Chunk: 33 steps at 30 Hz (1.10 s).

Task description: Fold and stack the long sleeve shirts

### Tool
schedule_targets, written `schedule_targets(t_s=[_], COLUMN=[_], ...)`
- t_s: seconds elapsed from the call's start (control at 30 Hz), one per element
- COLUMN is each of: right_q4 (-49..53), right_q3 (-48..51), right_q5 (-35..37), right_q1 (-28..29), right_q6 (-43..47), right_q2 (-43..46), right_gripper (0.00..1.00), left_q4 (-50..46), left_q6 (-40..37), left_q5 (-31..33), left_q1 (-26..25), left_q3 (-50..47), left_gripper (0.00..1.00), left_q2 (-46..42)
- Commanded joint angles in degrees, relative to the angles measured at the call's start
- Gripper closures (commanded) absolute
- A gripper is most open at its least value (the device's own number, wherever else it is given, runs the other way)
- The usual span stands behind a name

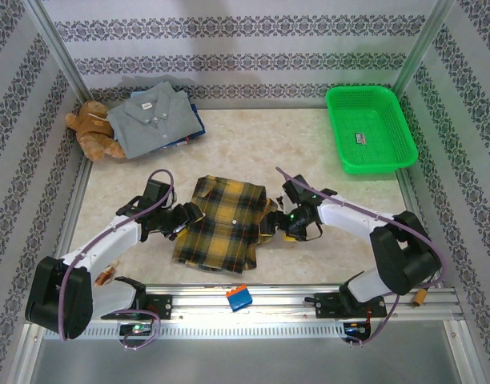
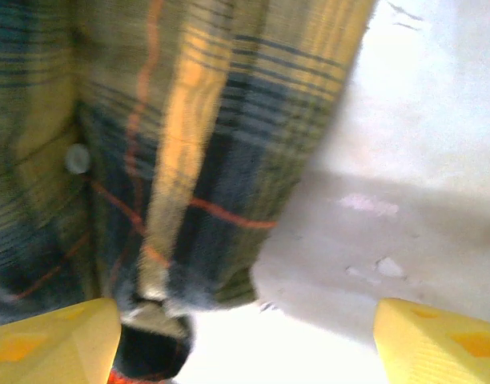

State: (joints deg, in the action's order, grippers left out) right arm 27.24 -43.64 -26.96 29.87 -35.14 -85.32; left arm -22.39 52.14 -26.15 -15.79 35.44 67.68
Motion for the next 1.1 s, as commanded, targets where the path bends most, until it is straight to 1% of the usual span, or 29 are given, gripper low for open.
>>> schedule_targets(t_s=[0.0,0.17,0.4,0.5,0.77,0.83,0.93,0.97,1.07], right_q4=[-10.40,-19.22,-27.18,-28.37,-22.50,-20.31,-16.38,-15.58,-12.86], right_q3=[0.54,2.82,4.09,3.11,-0.16,-0.69,-2.04,-2.19,-3.66], right_q5=[2.87,4.02,4.08,3.63,2.96,3.05,2.78,2.88,2.40], right_q1=[1.50,3.05,3.23,3.35,3.35,3.36,3.33,3.28,3.24], right_q6=[-3.18,-4.32,-4.60,-3.97,-1.78,-1.12,0.17,0.40,1.32], right_q2=[-1.65,-0.90,-1.44,-1.61,-0.84,-0.13,0.49,0.67,0.56], right_gripper=[0.16,0.14,0.13,0.13,0.10,0.08,0.07,0.03,0.02], left_q4=[3.14,0.00,-0.32,-1.35,-2.66,-2.61,-2.64,-2.61,-2.73], left_q6=[-0.38,-2.44,-1.77,-2.43,-2.63,-2.49,-2.31,-2.24,-2.11], left_q5=[-1.08,-0.14,1.52,1.97,2.81,2.87,2.89,3.07,3.38], left_q1=[-0.61,-2.45,-3.81,-4.14,-4.25,-4.25,-4.30,-4.25,-4.25], left_q3=[0.39,1.62,0.77,1.16,1.08,0.66,0.16,-0.06,-0.37], left_gripper=[0.30,0.31,0.32,0.32,0.32,0.32,0.32,0.32,0.32], left_q2=[0.26,0.84,0.62,0.80,-0.44,-0.70,-1.09,-1.29,-1.82])
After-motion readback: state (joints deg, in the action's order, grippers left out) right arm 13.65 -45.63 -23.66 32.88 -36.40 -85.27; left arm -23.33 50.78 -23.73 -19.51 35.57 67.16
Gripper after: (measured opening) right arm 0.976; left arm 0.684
